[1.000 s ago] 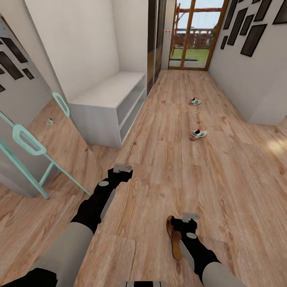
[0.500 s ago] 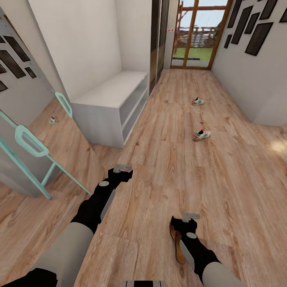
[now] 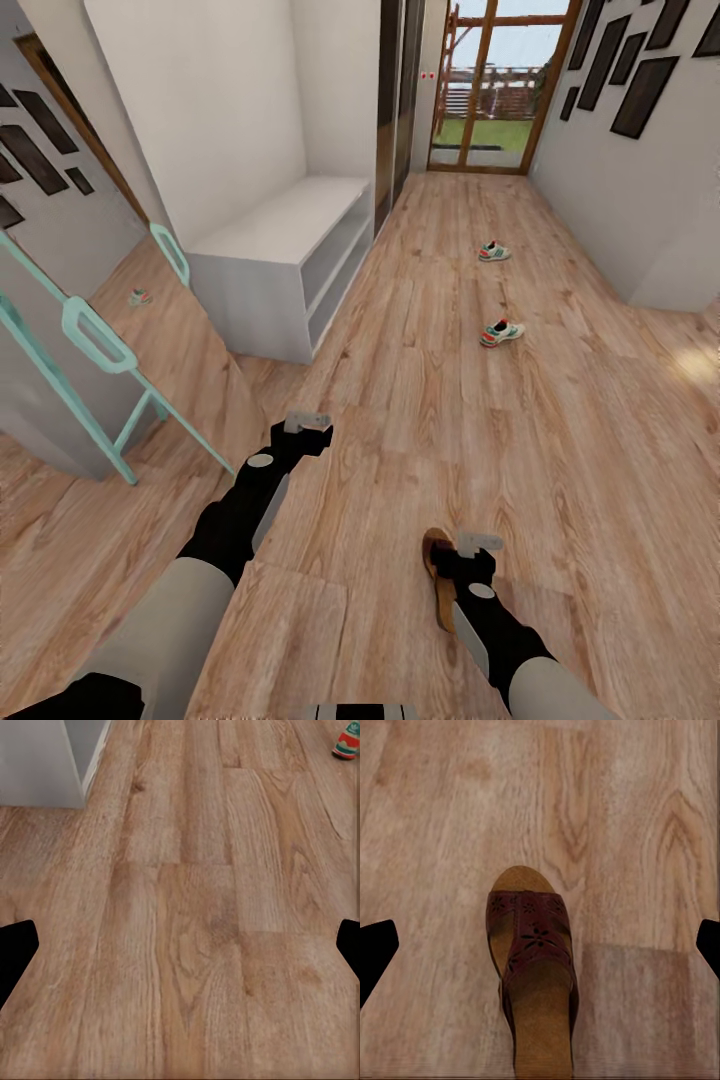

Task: Pick up the two gym shoes and the two sandals from the corridor floor and place them onto the hallstand (shoe rack) in the corridor, making sure they are on the rack and not on the floor. Arrange them so the two gym shoes are next to each other and the two sandals are next to each other.

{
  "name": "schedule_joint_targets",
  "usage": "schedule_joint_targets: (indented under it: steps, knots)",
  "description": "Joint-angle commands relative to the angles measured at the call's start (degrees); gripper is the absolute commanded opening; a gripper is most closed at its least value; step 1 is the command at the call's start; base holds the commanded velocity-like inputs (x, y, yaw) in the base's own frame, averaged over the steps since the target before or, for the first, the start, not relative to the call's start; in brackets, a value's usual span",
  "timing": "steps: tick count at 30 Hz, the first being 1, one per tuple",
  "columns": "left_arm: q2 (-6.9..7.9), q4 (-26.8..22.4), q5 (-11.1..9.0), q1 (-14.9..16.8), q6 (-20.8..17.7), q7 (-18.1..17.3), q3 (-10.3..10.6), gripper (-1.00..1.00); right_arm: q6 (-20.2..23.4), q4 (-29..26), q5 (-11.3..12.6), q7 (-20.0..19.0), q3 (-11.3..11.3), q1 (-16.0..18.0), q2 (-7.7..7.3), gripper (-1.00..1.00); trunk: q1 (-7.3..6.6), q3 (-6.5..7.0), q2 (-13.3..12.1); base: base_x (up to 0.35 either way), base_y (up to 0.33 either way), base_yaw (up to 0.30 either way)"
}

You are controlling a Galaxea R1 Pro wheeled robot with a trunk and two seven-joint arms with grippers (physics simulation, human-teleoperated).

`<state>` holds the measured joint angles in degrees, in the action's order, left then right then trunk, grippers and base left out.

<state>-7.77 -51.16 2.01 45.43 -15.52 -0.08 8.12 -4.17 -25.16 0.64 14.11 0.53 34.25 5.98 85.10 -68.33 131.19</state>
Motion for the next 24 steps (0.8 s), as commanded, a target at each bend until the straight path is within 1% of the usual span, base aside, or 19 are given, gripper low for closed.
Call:
schedule_joint_targets:
  steps: [1,4,6,7,9,13,20,24]
  knots:
    - [-0.02,-0.12,0.20,0.01,-0.34,-0.01,0.09,1.00,-0.20,0.07,0.07,0.21,0.07,0.03,0.04,1.00,-0.02,-0.04,0.02,-0.064,0.000,0.000]
    - [-0.03,-0.12,0.19,0.01,-0.37,-0.01,0.48,1.00,-0.21,0.09,0.08,0.21,0.08,0.03,0.09,1.00,-0.02,-0.04,0.02,-0.042,0.000,0.000]
    - [0.00,-0.14,0.19,0.01,-0.38,0.03,1.28,1.00,-0.22,0.10,0.10,0.21,0.08,0.03,0.13,1.00,-0.02,-0.04,0.02,-0.019,0.000,0.000]
    - [0.02,-0.23,0.19,0.01,-0.39,0.10,2.21,1.00,-0.22,0.10,0.12,0.21,0.08,0.03,0.15,1.00,-0.02,-0.04,0.02,-0.009,0.000,0.000]
    - [0.03,-0.51,0.18,0.05,-0.41,0.12,2.61,1.00,-0.22,0.10,0.13,0.21,0.08,0.03,0.16,1.00,-0.02,-0.04,0.02,-0.006,0.000,0.000]
    - [0.15,-2.31,-0.08,0.02,-0.64,0.17,3.15,1.00,-0.22,0.11,0.15,0.21,0.07,0.03,0.10,1.00,0.86,-0.76,1.62,-0.003,0.000,0.000]
    - [0.20,-2.94,-0.29,0.02,-0.88,0.10,3.32,1.00,-0.22,0.11,0.15,0.21,0.02,0.03,0.03,1.00,2.40,-2.08,4.43,0.000,0.000,0.000]
    - [0.21,-3.05,-0.34,0.03,-1.14,-0.01,3.42,1.00,-0.22,0.11,0.20,0.21,0.00,0.03,0.00,1.00,3.27,-3.09,6.03,0.000,0.000,0.000]
